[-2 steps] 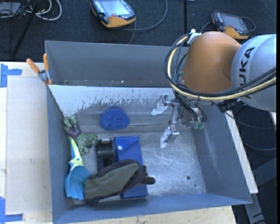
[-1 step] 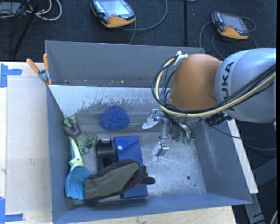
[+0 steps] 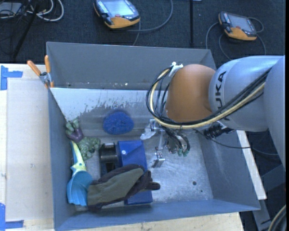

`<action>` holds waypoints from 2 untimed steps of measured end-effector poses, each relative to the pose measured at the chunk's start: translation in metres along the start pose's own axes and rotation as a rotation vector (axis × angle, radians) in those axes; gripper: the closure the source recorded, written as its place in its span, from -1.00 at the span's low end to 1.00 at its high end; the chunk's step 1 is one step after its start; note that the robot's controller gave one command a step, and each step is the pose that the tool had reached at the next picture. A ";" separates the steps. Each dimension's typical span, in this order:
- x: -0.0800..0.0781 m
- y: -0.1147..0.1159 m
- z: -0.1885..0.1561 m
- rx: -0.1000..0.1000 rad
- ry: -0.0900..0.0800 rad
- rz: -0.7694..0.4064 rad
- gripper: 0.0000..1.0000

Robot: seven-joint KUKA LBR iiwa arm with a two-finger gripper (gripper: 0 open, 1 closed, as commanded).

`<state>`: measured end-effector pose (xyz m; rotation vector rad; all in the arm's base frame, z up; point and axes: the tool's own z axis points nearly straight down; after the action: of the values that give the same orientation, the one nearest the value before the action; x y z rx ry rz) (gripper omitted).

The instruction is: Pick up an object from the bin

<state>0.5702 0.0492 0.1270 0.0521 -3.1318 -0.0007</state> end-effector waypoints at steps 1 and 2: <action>-0.026 0.019 0.034 0.000 -0.072 -0.145 1.00; -0.026 0.019 0.034 0.000 -0.072 -0.145 1.00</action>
Offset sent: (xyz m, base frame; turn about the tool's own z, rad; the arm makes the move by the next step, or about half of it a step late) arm 0.0000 0.0000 0.0000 0.0000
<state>0.5953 0.0690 0.0930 0.2850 -3.1917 -0.0034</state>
